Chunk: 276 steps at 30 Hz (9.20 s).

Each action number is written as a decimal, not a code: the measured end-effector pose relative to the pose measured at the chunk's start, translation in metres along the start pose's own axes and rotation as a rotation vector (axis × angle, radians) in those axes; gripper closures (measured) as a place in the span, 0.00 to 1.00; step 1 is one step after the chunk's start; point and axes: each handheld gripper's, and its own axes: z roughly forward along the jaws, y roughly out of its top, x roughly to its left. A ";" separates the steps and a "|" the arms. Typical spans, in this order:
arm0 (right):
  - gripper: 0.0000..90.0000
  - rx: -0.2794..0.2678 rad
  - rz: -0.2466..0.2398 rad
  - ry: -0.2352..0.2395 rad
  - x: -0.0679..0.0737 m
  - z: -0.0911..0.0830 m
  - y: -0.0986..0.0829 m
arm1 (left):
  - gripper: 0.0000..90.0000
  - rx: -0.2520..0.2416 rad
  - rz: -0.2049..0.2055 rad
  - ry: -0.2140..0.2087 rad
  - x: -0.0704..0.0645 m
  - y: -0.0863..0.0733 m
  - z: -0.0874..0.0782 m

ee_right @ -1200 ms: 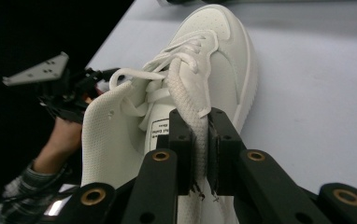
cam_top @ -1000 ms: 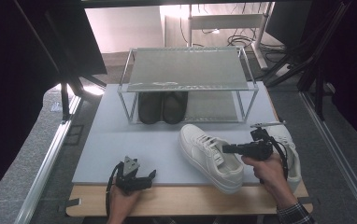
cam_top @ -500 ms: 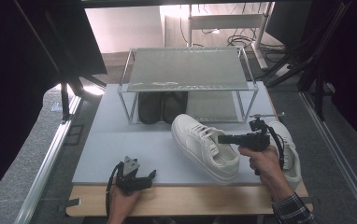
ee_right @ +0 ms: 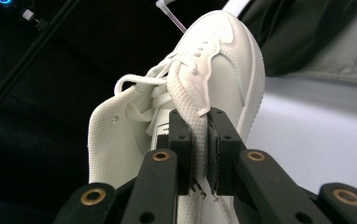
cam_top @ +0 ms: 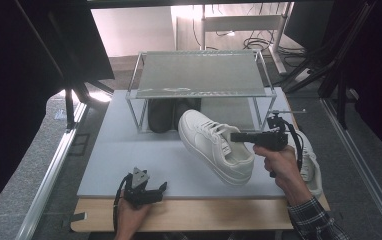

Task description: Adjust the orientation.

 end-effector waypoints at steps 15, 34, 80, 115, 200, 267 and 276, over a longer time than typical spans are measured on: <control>0.91 -0.038 -0.012 0.022 0.021 -0.006 0.027 | 0.13 0.001 0.000 -0.001 0.000 0.000 0.000; 0.91 -0.087 -0.012 -0.004 0.042 0.011 0.071 | 0.13 0.001 0.000 -0.002 0.000 0.000 0.000; 0.90 -0.261 0.118 -0.268 0.016 0.069 0.142 | 0.14 0.004 0.003 -0.002 0.000 0.000 0.000; 0.61 -0.240 0.015 -0.296 0.013 0.069 0.156 | 0.14 0.006 0.002 0.001 0.000 0.000 0.000; 0.99 -0.101 -0.317 -0.289 0.014 0.109 0.078 | 0.14 0.002 0.001 0.001 0.000 0.000 0.000; 0.51 0.042 -0.523 -0.432 0.018 0.112 0.052 | 0.14 0.006 0.003 0.001 0.000 0.000 0.000; 0.37 0.074 -0.569 -0.432 0.016 0.105 0.036 | 0.14 0.007 0.002 0.002 0.000 0.000 -0.001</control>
